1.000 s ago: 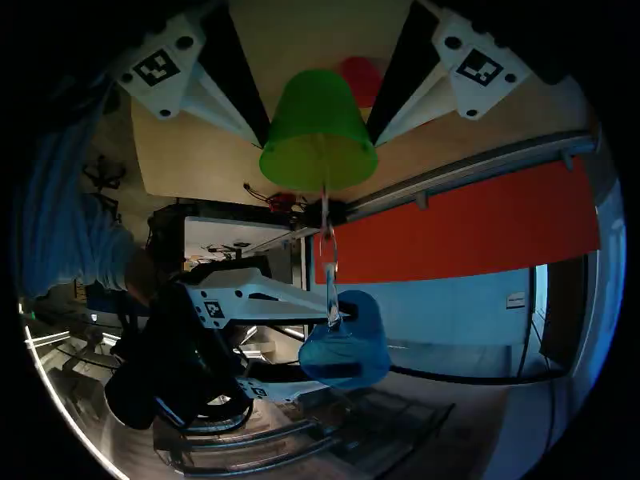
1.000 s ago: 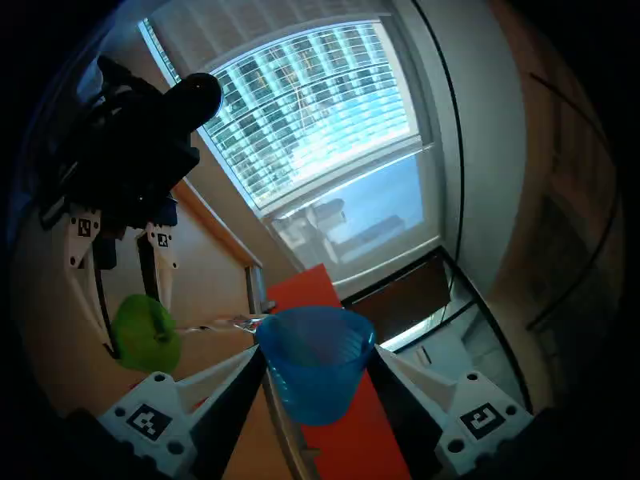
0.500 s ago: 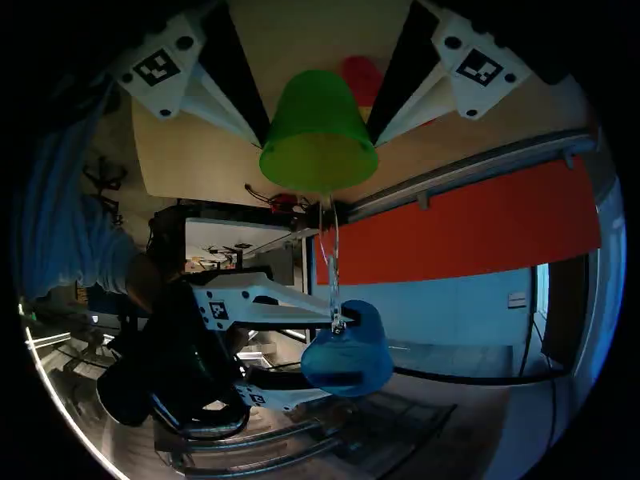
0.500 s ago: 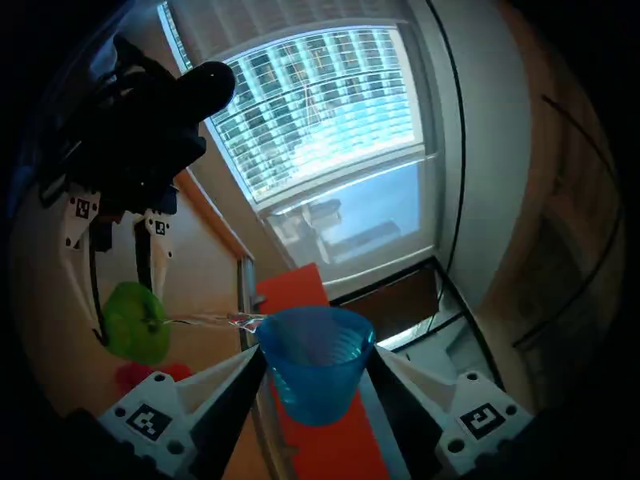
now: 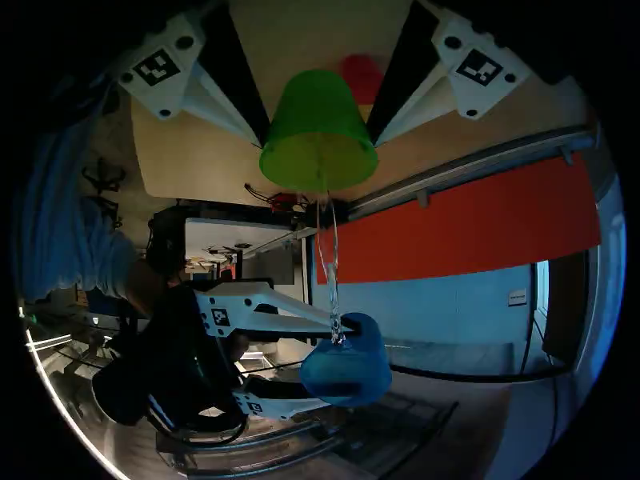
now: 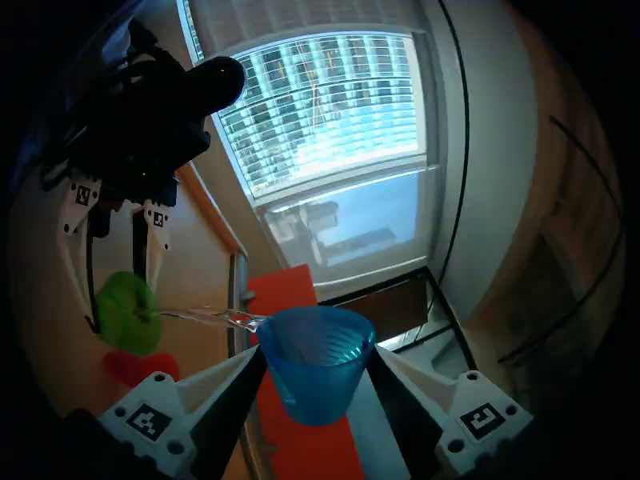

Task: Pour water

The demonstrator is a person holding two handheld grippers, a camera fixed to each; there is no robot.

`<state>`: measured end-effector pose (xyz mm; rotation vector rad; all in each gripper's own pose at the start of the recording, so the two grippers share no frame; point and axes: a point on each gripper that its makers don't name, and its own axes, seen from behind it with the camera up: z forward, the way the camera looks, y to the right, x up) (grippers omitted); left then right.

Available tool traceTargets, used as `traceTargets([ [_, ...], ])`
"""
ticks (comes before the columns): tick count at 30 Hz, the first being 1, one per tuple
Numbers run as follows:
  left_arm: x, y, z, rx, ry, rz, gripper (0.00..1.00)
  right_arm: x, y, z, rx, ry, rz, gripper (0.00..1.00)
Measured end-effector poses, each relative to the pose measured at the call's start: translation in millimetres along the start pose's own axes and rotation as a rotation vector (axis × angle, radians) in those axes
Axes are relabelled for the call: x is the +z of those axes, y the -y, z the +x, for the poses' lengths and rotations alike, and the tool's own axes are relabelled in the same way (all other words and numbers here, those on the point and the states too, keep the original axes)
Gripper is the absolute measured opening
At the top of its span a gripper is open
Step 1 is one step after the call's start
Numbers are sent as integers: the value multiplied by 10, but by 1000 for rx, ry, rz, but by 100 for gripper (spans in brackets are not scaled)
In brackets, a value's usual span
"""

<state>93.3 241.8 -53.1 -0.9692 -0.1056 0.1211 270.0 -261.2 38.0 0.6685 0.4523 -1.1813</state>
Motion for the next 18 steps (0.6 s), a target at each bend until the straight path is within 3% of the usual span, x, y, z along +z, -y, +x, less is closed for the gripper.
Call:
traceTargets([
  [18,-17,-11,21,2,-4,-1,83,5,-76,51,-107,-1,-19,89],
])
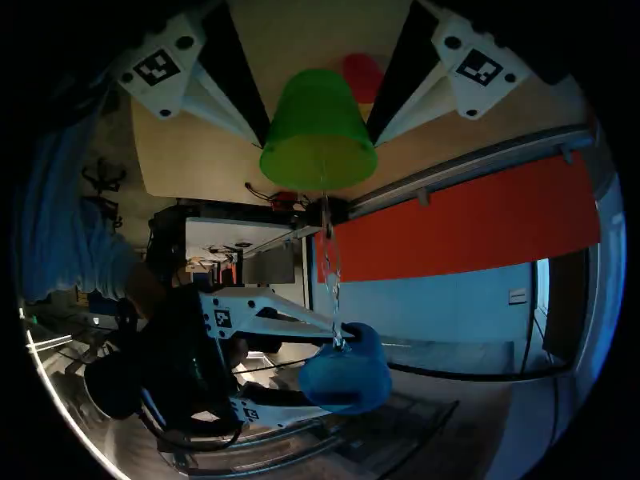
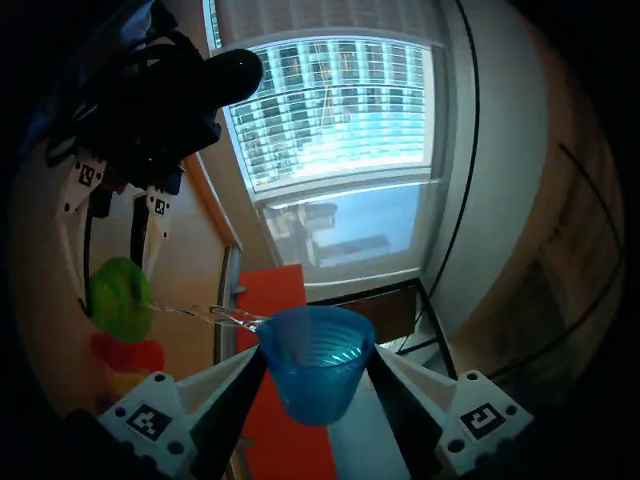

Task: Pour water

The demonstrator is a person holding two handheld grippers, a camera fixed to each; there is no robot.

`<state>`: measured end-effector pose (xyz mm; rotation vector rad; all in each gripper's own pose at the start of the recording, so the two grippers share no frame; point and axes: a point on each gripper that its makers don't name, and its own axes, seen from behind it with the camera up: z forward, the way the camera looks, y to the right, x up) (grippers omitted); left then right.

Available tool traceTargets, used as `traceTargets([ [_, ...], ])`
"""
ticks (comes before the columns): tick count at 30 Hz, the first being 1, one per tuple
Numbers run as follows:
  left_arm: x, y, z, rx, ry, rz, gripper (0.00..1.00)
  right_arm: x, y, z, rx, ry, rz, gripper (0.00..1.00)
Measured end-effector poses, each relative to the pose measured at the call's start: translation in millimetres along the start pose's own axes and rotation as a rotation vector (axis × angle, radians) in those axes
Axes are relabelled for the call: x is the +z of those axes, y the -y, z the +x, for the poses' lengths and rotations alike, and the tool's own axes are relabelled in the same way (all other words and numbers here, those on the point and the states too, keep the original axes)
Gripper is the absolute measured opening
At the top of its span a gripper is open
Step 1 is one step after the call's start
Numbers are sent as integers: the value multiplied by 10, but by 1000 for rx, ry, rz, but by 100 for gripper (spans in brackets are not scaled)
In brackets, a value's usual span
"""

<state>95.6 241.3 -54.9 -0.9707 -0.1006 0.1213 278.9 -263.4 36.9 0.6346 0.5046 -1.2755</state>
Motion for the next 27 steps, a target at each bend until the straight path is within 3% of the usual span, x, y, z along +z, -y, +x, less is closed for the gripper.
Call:
traceTargets([
  [27,8,-1,-6,1,1,4,83,-18,-58,89,-189,1,-28,89],
])
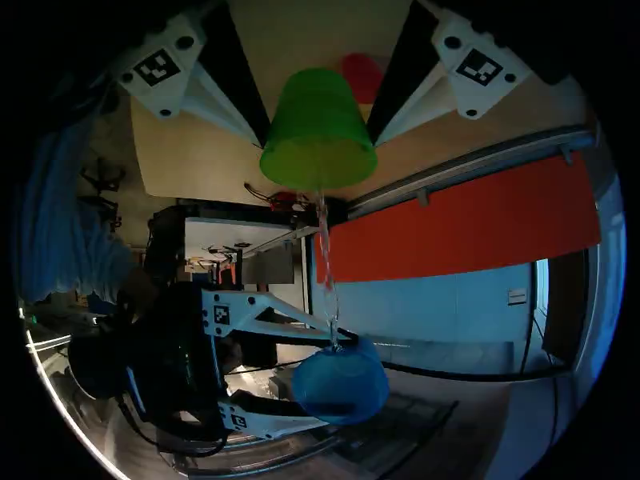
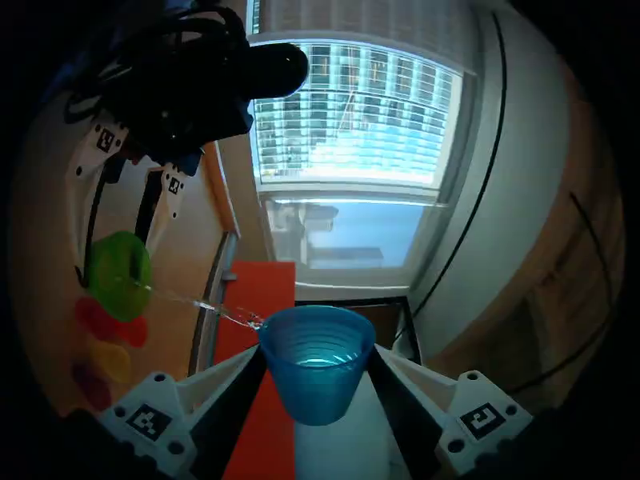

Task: Pour water

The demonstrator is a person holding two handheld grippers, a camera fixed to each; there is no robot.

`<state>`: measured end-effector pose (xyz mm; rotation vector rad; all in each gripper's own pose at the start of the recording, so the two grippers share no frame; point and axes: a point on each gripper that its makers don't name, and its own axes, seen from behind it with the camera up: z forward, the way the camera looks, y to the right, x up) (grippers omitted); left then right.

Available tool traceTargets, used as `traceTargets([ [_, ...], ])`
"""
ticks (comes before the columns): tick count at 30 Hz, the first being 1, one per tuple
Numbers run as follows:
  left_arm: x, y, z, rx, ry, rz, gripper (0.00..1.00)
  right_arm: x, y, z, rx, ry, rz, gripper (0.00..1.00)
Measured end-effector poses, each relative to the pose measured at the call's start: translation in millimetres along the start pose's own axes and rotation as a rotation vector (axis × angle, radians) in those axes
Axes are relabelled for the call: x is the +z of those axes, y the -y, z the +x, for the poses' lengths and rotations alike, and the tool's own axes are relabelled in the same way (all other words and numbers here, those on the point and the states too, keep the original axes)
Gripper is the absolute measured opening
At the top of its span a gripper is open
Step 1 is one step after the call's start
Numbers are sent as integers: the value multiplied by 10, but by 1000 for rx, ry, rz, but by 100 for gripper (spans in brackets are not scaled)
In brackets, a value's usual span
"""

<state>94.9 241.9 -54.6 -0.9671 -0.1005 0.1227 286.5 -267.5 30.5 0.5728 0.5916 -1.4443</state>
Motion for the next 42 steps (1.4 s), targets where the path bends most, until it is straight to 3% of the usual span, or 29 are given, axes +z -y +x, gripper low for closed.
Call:
traceTargets([
  [14,-2,13,7,-3,-6,5,83,6,1,150,-115,-13,-17,89],
  [23,-9,27,23,-6,-10,6,83,1,15,213,-116,-23,-22,89],
  [30,-20,38,40,-1,-13,11,83,-2,-7,177,-10,-30,-19,89],
  [42,-20,43,63,7,-13,14,83,-27,40,63,304,-31,6,89],
])
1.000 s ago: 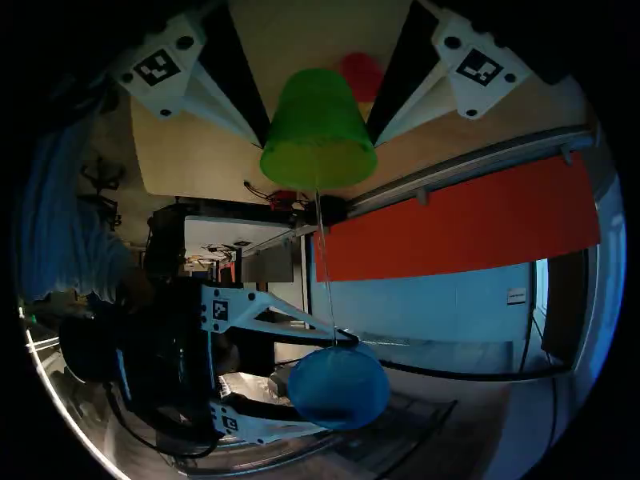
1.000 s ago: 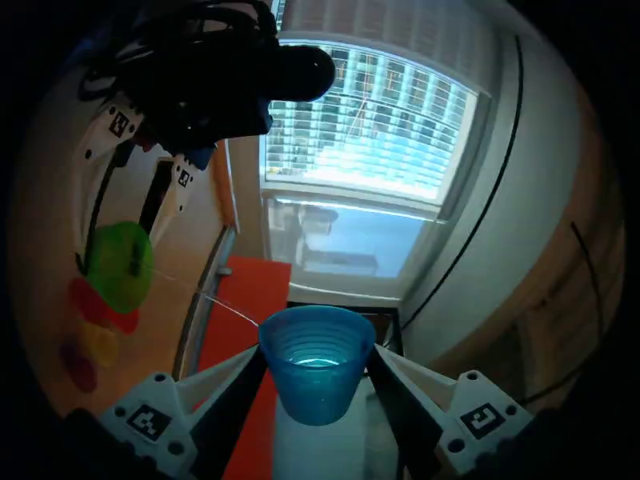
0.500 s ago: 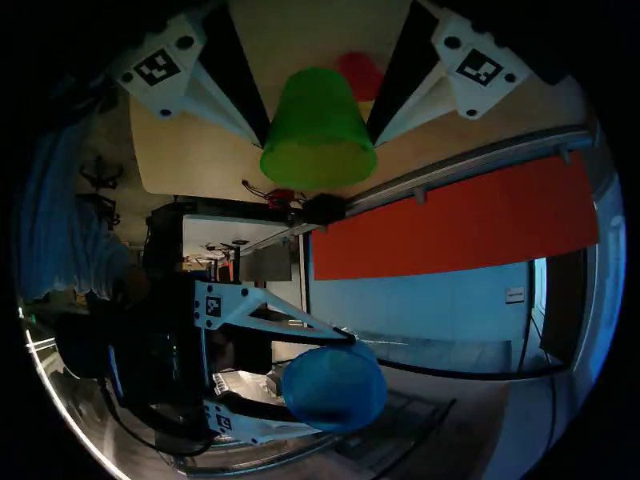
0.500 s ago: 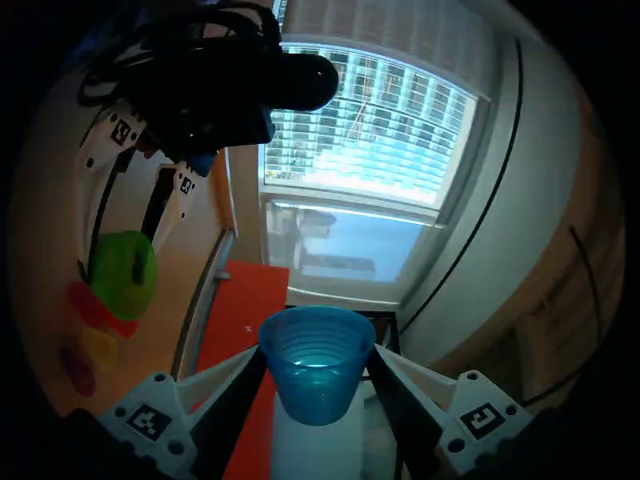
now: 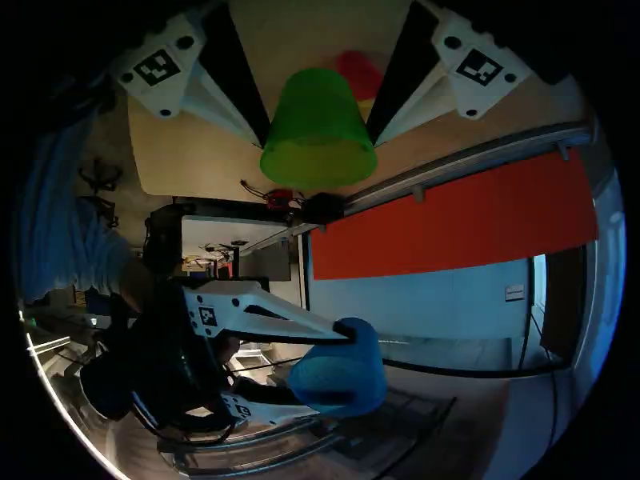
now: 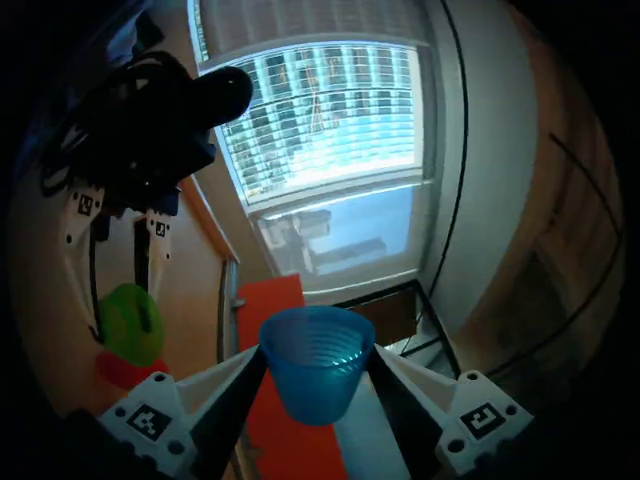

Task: Pour water

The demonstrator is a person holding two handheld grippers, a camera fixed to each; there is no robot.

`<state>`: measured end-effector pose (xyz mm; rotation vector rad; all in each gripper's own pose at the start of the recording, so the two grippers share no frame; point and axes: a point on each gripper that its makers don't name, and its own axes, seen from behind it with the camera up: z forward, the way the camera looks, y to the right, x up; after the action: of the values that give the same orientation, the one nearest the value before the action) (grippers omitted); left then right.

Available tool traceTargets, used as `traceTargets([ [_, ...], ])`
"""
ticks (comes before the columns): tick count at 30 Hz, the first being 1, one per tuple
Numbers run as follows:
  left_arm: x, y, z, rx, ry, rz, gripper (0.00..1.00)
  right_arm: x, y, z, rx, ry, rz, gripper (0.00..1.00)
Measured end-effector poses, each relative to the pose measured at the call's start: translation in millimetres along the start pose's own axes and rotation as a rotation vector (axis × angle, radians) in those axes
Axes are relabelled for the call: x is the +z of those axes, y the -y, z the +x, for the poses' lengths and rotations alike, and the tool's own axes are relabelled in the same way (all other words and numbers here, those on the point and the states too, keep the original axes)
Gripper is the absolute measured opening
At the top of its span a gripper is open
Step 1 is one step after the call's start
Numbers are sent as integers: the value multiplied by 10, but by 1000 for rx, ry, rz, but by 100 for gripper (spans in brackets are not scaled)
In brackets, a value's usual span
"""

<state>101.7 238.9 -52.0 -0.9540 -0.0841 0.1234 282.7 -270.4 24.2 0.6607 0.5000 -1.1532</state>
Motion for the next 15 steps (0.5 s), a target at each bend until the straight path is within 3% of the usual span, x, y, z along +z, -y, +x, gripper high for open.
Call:
traceTargets([
  [15,-6,33,18,4,-5,11,83,-101,180,107,480,-8,66,89],
])
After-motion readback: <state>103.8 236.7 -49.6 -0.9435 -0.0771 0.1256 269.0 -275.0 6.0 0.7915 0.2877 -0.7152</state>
